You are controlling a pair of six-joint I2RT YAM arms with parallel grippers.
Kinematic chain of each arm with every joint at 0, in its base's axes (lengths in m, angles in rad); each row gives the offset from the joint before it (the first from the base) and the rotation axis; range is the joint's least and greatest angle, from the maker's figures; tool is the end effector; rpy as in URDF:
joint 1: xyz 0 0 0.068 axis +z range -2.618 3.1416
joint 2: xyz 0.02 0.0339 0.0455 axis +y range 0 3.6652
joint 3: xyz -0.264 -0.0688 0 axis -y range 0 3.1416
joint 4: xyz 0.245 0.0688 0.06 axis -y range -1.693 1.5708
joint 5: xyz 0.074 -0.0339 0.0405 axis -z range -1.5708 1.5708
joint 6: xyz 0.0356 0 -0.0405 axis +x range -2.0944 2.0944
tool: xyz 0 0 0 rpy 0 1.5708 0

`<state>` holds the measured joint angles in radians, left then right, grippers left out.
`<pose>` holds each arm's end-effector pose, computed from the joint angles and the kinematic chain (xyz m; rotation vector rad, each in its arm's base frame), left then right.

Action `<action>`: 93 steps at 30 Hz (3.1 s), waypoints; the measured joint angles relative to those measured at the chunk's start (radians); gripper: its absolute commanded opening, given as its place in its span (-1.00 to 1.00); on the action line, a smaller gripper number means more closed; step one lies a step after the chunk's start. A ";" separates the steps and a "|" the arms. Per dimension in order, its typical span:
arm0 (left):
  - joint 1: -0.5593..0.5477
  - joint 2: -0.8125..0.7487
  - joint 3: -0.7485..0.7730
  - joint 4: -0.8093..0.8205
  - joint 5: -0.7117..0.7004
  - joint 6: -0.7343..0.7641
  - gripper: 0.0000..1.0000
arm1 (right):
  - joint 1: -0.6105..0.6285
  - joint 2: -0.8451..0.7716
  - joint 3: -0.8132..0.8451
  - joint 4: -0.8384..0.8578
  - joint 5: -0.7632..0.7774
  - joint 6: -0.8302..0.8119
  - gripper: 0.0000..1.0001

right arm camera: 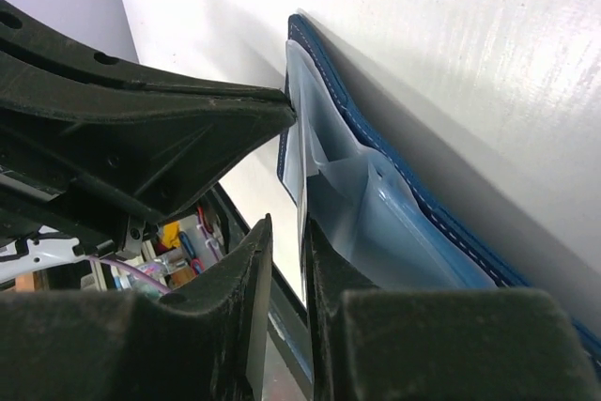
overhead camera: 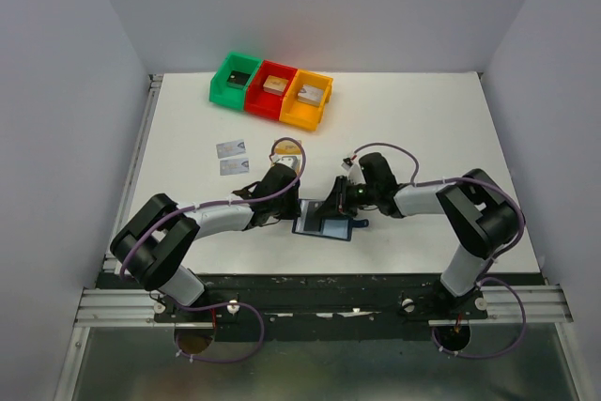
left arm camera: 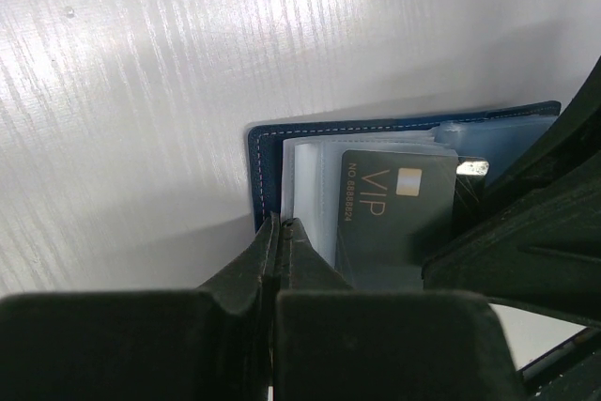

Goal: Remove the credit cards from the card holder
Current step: Remove the credit card from the card holder, then place the credit card at the center of the board.

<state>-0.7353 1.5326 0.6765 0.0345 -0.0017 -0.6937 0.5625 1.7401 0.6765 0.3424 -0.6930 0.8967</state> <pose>0.2154 -0.1948 0.1513 0.0511 2.4987 -0.6422 0.2519 0.1857 0.1218 0.0135 2.5930 1.4604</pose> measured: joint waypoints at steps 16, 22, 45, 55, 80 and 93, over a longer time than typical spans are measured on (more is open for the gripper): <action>0.000 0.002 0.000 0.002 0.000 -0.007 -1.00 | -0.024 -0.053 -0.028 -0.032 0.001 -0.026 -0.64; 0.000 0.002 0.000 0.001 0.000 -0.007 -1.00 | -0.026 -0.055 -0.029 -0.042 0.001 -0.031 -0.77; -0.019 -0.020 0.000 -0.025 -0.001 0.036 -0.26 | -0.059 -0.380 0.055 -0.541 0.273 -0.266 -1.00; -0.024 -0.276 0.039 -0.002 0.047 0.048 0.85 | -0.059 -0.668 0.010 -0.504 0.358 -0.275 -1.00; 0.029 -0.453 -0.308 0.996 0.393 -0.211 0.65 | -0.059 -0.771 -0.245 0.368 0.203 0.092 -1.00; 0.029 -0.362 -0.284 1.080 0.464 -0.257 0.05 | -0.060 -0.724 -0.243 0.428 0.152 0.130 -0.99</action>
<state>-0.7059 1.1702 0.3927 1.1141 0.4622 -0.9508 0.5026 1.0157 0.4332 0.7708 -0.5411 1.0267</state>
